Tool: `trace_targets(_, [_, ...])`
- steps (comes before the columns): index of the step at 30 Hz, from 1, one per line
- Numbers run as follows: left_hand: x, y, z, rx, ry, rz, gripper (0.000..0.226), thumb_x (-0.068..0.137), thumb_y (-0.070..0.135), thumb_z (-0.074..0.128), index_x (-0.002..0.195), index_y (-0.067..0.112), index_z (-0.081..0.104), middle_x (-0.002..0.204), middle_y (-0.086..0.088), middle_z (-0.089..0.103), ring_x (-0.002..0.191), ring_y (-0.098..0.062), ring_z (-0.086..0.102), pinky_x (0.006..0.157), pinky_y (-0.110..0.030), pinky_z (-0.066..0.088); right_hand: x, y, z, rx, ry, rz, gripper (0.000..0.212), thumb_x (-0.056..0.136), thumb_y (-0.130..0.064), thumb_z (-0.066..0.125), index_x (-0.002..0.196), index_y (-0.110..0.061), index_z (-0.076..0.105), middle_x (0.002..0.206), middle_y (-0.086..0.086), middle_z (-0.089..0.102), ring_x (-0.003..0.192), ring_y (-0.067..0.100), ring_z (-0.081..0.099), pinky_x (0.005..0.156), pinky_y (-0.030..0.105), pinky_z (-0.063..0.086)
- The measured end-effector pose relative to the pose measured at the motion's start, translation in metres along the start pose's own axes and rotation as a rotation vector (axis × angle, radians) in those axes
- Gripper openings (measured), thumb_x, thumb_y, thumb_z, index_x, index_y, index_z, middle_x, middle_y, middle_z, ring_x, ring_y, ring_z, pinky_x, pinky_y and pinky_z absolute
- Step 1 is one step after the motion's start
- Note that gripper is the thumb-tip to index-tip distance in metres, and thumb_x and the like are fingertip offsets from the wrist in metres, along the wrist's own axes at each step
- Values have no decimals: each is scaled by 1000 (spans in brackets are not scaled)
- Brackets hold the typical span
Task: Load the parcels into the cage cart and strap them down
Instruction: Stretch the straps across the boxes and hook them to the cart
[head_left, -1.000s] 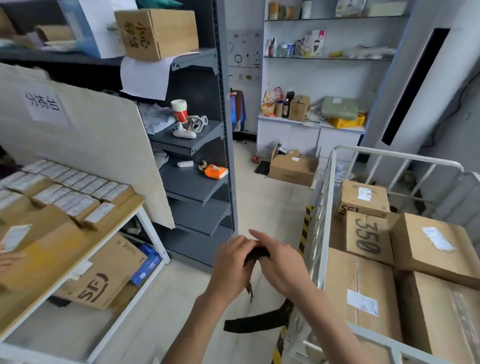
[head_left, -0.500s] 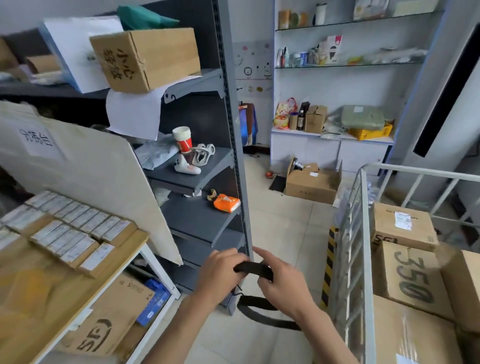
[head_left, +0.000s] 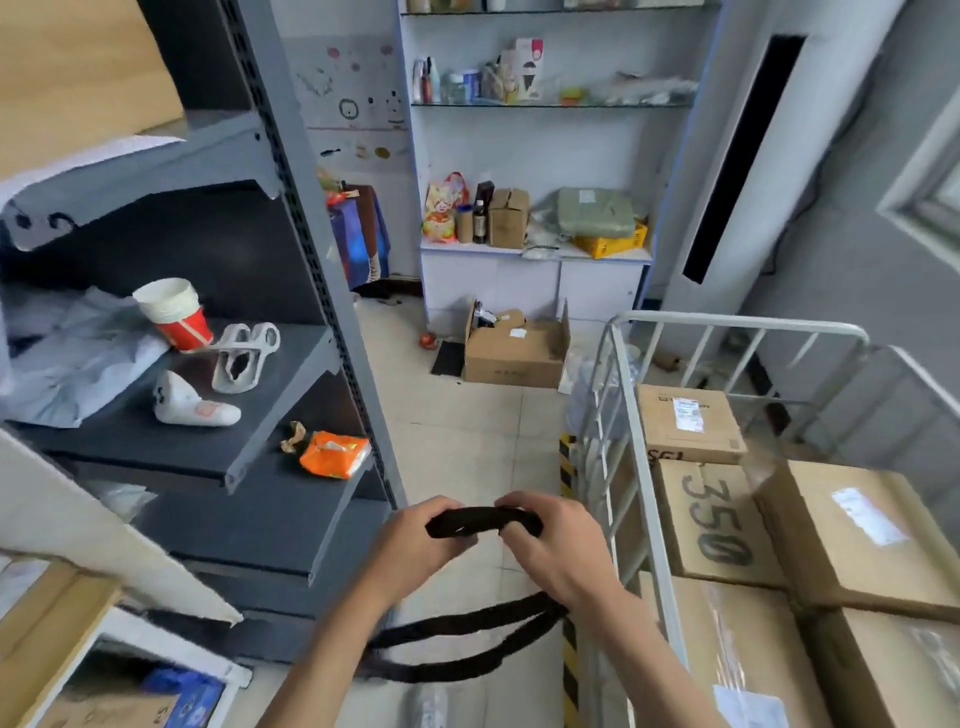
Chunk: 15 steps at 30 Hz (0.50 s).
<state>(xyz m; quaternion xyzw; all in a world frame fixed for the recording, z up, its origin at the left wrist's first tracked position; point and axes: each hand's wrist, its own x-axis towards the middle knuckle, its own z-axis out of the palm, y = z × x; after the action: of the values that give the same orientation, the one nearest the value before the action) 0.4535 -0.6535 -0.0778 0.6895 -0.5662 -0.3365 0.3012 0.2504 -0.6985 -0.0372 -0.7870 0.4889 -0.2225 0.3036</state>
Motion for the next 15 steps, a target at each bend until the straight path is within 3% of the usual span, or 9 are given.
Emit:
trace_targets(3, [49,8,1,101,5,123,26,75,53,60,96,40,66,77,19,68,71,-5,63,64,-33,54,29,10,-7,-35,-6,28,24,84,-37,50,103,-34,64,79,-15,65,74,5,59,70,32,52])
trace_targets(6, [99,26,-8,247,37,343,25,76,47,55,102,45,56,78,27,64,72,-2,59,57,-20,45,62,6,-3,-37,-25,42,27,86,-57,45,103,-37,51,76,-17,62,72,4,59,69,28,50])
trace_targets(11, [184,52,-26,246,-178,463,30,80,41,60,111,41,62,98,20,71,87,-6,63,75,-32,54,124,14,-10,-97,121,161,32,93,-59,51,106,-30,58,83,-10,66,74,9,63,69,36,54])
trace_targets(15, [248,57,-26,100,-361,429,38,77,58,69,112,62,54,103,33,61,94,5,62,78,-21,55,156,35,-26,-70,217,224,24,92,-61,53,97,-38,58,76,-20,61,71,-1,59,58,19,44])
